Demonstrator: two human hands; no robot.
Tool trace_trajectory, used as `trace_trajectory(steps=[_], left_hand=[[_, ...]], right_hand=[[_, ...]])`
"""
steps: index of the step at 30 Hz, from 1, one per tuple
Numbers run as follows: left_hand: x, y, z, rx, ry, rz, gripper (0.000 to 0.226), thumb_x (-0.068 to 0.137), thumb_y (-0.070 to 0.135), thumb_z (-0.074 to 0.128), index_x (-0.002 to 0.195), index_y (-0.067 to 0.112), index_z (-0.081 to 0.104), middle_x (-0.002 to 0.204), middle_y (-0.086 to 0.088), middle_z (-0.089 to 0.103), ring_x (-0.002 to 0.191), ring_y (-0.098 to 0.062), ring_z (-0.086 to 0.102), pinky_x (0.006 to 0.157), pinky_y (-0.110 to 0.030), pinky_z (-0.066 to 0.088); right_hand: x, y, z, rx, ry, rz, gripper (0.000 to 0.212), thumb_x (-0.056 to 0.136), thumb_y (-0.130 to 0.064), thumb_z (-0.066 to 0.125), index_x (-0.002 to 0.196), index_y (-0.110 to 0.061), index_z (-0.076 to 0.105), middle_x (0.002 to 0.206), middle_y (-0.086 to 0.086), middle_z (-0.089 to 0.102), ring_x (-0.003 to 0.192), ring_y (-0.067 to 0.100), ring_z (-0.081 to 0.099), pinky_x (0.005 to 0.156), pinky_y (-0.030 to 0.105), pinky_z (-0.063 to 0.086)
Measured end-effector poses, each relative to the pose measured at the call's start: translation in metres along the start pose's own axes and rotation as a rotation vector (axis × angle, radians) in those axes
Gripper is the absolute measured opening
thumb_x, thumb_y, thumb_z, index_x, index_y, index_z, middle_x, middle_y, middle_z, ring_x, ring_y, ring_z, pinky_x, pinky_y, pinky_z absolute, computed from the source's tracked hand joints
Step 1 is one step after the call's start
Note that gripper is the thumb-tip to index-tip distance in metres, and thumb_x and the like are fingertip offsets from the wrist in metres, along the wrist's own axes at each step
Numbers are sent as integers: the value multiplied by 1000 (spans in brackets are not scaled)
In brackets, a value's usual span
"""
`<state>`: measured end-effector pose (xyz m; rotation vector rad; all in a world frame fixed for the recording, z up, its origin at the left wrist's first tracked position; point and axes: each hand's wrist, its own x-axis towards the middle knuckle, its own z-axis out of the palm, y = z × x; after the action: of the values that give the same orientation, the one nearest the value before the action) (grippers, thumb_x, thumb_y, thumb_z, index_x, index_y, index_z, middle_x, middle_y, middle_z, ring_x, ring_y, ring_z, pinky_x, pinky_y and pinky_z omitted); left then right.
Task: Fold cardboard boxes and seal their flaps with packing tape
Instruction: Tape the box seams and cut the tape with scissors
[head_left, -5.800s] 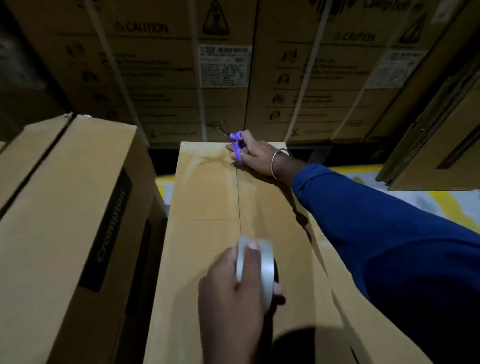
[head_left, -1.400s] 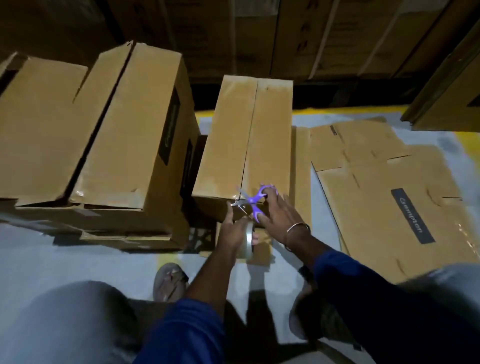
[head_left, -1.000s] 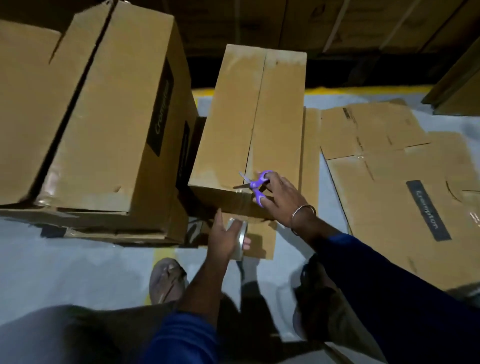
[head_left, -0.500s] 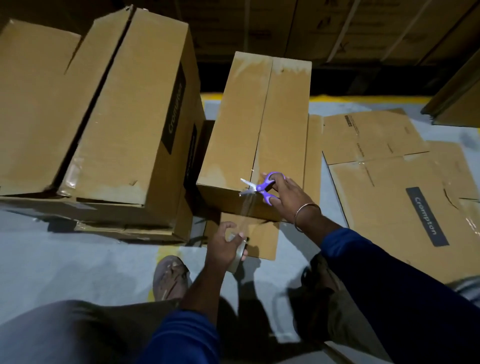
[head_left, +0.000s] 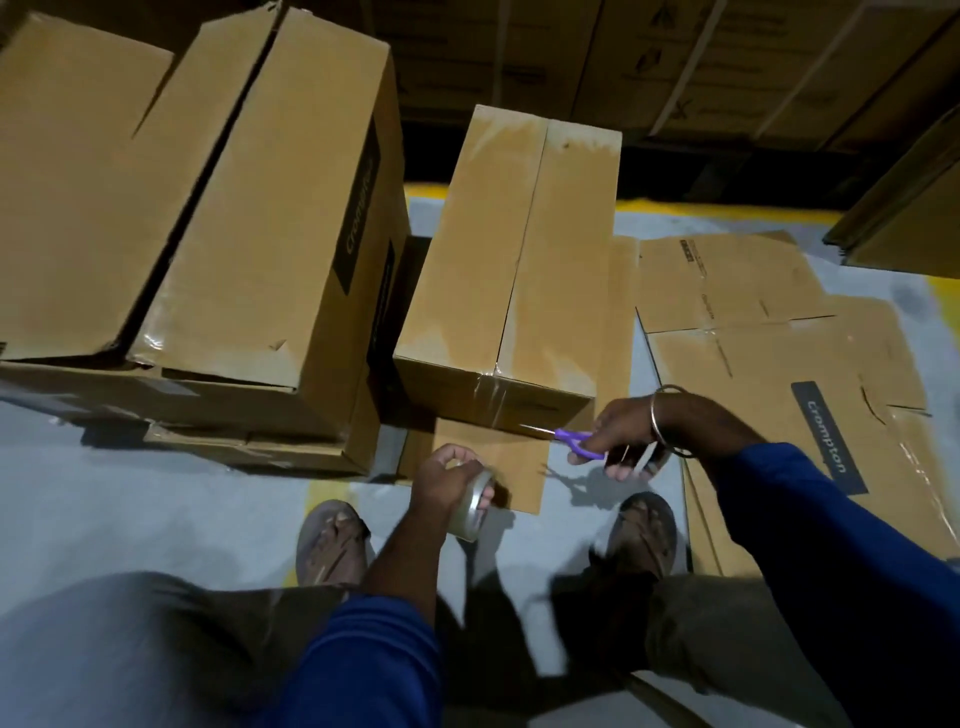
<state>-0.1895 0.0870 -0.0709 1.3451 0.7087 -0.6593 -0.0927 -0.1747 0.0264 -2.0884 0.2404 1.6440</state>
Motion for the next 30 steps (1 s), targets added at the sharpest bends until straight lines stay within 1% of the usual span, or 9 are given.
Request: trace_trajectory(steps=[1,4,6,11,16,19,21,25,30], left_hand=[[0,1,-1,12,-1,-3,11,98,11,67,88,11,65,75,-29,66,56,-30,61,62,-40,51],[1,2,0,26,8,-11,15,99,12,67,84,14,65,70,-27,65,54,-29,59,60,-37,50],[1,4,1,45,25,-8,10,99,12,68,89,12,65,70,-25,67,54,-28,60,57,-34,50],[4,5,1,61,49,-12,11,98,11,69,88,9,64,71,-24,69,54,-28,62,52,-32,53],[11,5,2,52,60,-40,11,98,8,68,88,7,64,71,-25,67,50,-27,61,53,-33,52],[10,8,4,35,57,-42,6,97,4,68,92,4,64,71,-25,65,47,-26,59,52,-31,51],[12,8,4,39,55,-41,7,96,3,69,92,5,64,69,-25,65,47,-26,57,53,-32,50],[13,8,4,61,65,-46,9,95,5,70,89,6,64,70,-25,67,50,-27,59,56,-34,51],[12,9,1,62,64,-36,8,94,5,72,93,3,64,68,-26,65,48,-26,58,57,-35,50]], right_hand=[[7,-1,7,-16,-11,2,53,71,-61,84,100,-17,75,76,9,67,63,18,61,68,30,50],[25,-14,23,11,-8,-46,58,68,-64,80,103,-18,74,73,4,60,55,14,54,61,24,49],[35,-24,26,19,6,-57,44,79,-60,79,92,-18,70,76,3,59,60,14,53,63,25,51],[56,-34,23,52,-8,-90,38,81,-56,80,89,-19,72,79,3,55,69,18,50,73,33,50],[69,-31,19,102,-27,-161,45,75,-51,87,87,-13,67,66,3,51,53,12,49,54,23,47],[75,-28,17,120,-16,-183,38,77,-41,88,75,-12,64,58,4,53,46,13,49,53,23,44],[78,-27,17,128,-9,-190,36,77,-39,89,74,-11,66,57,4,56,47,13,51,54,24,45],[83,-28,21,116,27,-189,43,73,-50,90,77,-15,65,63,-1,58,55,13,56,54,24,49],[88,-29,29,144,17,-220,55,57,-54,92,70,-13,59,57,4,52,48,16,48,50,24,41]])
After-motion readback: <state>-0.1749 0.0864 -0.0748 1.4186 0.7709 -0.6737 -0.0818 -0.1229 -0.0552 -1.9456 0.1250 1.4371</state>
